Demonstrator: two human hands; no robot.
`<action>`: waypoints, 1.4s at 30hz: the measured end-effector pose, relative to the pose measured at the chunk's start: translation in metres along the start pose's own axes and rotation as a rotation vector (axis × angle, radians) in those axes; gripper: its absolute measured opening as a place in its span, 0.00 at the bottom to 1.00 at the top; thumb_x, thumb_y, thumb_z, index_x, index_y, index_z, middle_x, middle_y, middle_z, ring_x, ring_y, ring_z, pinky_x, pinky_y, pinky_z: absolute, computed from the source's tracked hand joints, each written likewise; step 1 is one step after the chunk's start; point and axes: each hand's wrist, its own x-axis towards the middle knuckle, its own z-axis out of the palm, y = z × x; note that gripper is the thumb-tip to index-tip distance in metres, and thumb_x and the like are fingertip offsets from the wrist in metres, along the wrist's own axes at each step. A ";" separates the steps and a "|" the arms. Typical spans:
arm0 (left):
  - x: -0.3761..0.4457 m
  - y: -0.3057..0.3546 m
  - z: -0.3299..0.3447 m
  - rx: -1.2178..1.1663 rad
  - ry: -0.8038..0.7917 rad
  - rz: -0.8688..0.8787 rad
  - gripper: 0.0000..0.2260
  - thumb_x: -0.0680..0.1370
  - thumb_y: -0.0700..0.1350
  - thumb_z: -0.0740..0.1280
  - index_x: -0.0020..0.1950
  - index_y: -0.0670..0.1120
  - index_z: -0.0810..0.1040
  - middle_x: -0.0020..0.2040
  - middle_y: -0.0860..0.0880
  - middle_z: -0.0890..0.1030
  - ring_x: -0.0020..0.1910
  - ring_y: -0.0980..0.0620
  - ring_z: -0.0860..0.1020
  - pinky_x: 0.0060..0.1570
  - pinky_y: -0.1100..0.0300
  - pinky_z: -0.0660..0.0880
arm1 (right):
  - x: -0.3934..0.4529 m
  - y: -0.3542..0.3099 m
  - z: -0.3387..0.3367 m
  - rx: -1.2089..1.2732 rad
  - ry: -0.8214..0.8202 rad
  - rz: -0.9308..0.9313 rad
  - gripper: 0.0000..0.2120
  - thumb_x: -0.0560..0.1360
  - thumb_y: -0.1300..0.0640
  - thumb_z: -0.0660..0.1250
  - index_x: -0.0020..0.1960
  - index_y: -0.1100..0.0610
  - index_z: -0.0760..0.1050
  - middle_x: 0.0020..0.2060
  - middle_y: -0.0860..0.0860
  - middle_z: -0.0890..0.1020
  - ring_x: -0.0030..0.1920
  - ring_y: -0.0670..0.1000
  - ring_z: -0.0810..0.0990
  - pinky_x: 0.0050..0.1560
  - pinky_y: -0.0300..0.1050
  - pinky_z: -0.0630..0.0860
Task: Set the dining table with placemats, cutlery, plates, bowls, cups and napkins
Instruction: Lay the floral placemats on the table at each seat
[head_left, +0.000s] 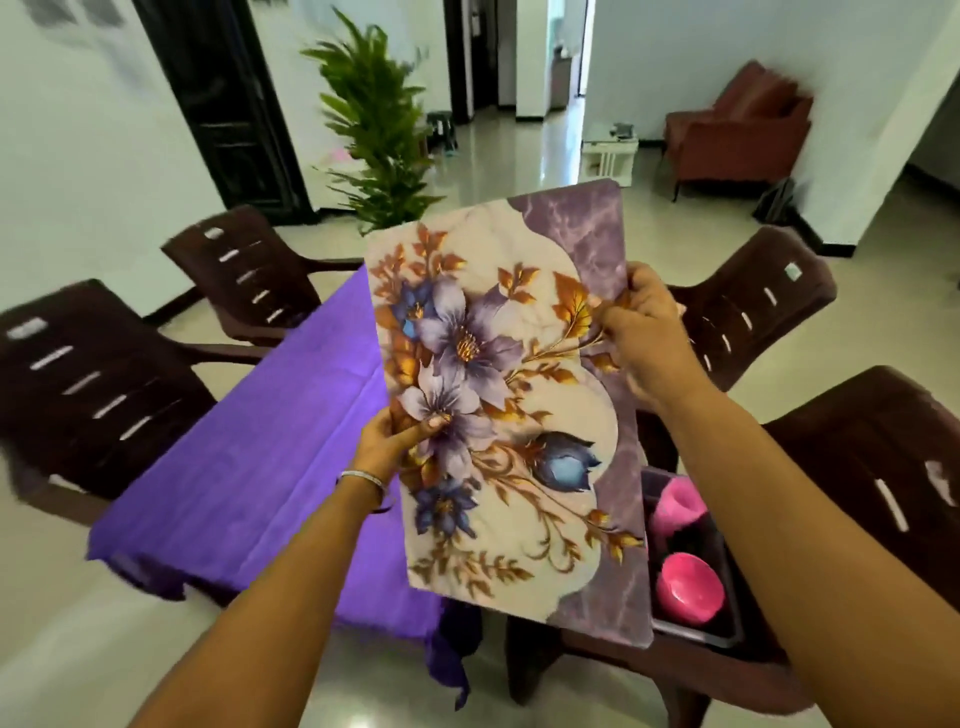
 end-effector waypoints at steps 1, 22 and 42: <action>-0.003 0.002 -0.019 -0.021 -0.014 0.034 0.19 0.59 0.37 0.79 0.45 0.45 0.76 0.34 0.55 0.81 0.28 0.61 0.76 0.27 0.68 0.72 | 0.004 0.004 0.012 0.012 0.024 0.019 0.10 0.77 0.68 0.62 0.52 0.54 0.69 0.42 0.54 0.81 0.44 0.59 0.79 0.52 0.66 0.75; 0.055 0.082 -0.335 -0.019 0.266 0.283 0.17 0.74 0.27 0.65 0.62 0.38 0.73 0.51 0.47 0.82 0.49 0.54 0.82 0.51 0.59 0.79 | 0.023 0.172 0.295 -0.009 0.315 0.223 0.09 0.71 0.66 0.72 0.51 0.62 0.80 0.43 0.58 0.82 0.46 0.54 0.80 0.53 0.50 0.80; 0.108 -0.024 -0.320 0.166 0.219 -0.069 0.06 0.81 0.36 0.59 0.56 0.40 0.75 0.43 0.48 0.79 0.42 0.49 0.78 0.33 0.70 0.76 | -0.006 0.283 0.190 -0.555 0.516 0.594 0.07 0.77 0.64 0.64 0.54 0.62 0.77 0.49 0.59 0.77 0.48 0.57 0.74 0.48 0.45 0.70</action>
